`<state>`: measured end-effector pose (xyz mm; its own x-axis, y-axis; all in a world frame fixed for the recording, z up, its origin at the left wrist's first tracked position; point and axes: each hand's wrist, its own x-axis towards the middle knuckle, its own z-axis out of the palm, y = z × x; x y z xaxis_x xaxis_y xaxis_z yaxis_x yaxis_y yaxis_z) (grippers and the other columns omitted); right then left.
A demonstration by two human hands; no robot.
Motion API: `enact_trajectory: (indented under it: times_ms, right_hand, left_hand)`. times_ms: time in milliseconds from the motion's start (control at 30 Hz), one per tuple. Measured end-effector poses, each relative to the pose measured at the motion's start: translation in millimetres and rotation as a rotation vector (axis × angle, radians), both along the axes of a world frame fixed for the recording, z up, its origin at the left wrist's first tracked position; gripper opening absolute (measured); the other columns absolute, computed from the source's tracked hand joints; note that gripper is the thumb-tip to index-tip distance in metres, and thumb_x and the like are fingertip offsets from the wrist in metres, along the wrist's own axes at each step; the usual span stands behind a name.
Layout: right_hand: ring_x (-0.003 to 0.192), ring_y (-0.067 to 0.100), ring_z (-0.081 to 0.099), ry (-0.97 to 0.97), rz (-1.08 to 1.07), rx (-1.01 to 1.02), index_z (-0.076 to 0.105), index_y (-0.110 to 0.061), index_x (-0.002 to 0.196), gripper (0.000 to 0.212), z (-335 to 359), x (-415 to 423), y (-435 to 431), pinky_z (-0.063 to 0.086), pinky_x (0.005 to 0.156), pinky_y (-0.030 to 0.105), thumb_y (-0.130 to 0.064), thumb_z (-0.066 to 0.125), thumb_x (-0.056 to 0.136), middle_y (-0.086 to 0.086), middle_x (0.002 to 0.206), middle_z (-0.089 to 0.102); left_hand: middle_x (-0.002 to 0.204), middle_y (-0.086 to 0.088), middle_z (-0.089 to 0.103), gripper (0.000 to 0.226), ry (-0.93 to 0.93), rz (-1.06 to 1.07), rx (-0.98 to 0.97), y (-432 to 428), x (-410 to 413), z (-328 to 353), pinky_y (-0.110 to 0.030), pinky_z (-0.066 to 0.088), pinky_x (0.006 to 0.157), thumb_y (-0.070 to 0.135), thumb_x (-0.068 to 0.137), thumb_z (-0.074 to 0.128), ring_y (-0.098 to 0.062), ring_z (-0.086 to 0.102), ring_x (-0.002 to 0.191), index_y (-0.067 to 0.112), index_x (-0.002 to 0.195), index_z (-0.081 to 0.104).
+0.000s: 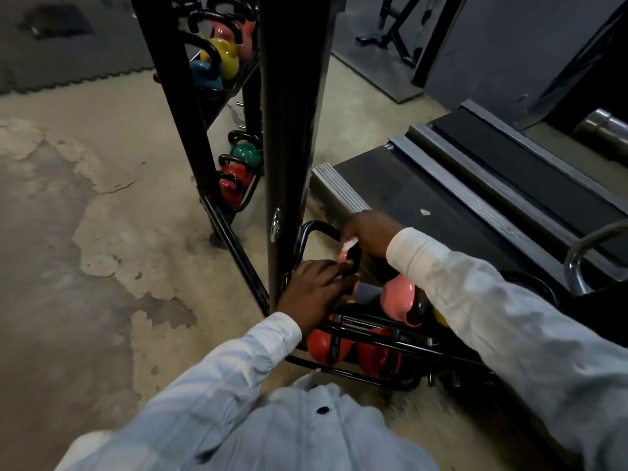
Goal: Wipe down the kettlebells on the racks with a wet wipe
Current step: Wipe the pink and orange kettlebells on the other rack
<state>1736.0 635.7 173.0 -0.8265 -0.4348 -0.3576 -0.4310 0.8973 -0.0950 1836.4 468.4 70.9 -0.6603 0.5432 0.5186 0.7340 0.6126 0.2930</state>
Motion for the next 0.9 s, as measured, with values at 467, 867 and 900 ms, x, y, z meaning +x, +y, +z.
enact_trajectory:
  times_ms: [467,867,900]
  right_hand:
    - [0.074,0.026,0.061,-0.285,-1.268,-1.558,0.056,-0.003,0.101,0.028,-57.3,67.1,-5.5,0.055,0.056,0.025,0.016,0.039,0.09,0.015,0.082,0.061]
    - [0.111,0.025,0.06,-0.057,-0.344,-0.339,0.072,-0.015,0.114,0.024,-7.0,7.8,6.9,0.04,0.092,0.024,-0.021,0.061,0.094,0.01,0.124,0.065]
    - [0.119,0.028,0.056,-0.112,-0.213,-0.154,0.07,-0.015,0.119,0.028,3.6,-1.1,2.8,0.038,0.097,0.025,-0.024,0.06,0.095,0.01,0.13,0.061]
  left_hand:
    - [0.132,0.004,0.06,0.04,0.026,0.003,-0.02,-4.7,-2.7,-0.3,-0.037,0.038,0.093,0.037,0.086,0.066,-0.022,0.055,0.112,0.026,0.125,0.064]
    - [0.143,0.0,0.05,0.052,-0.005,-0.087,-0.099,-14.4,-4.8,-0.6,-0.041,0.047,0.089,0.037,0.086,0.057,-0.024,0.047,0.119,0.026,0.136,0.048]
    - [0.143,0.0,0.051,0.051,-0.001,-0.08,-0.095,-13.6,-4.1,-0.7,-0.041,0.047,0.088,0.037,0.087,0.058,-0.024,0.049,0.118,0.026,0.135,0.048]
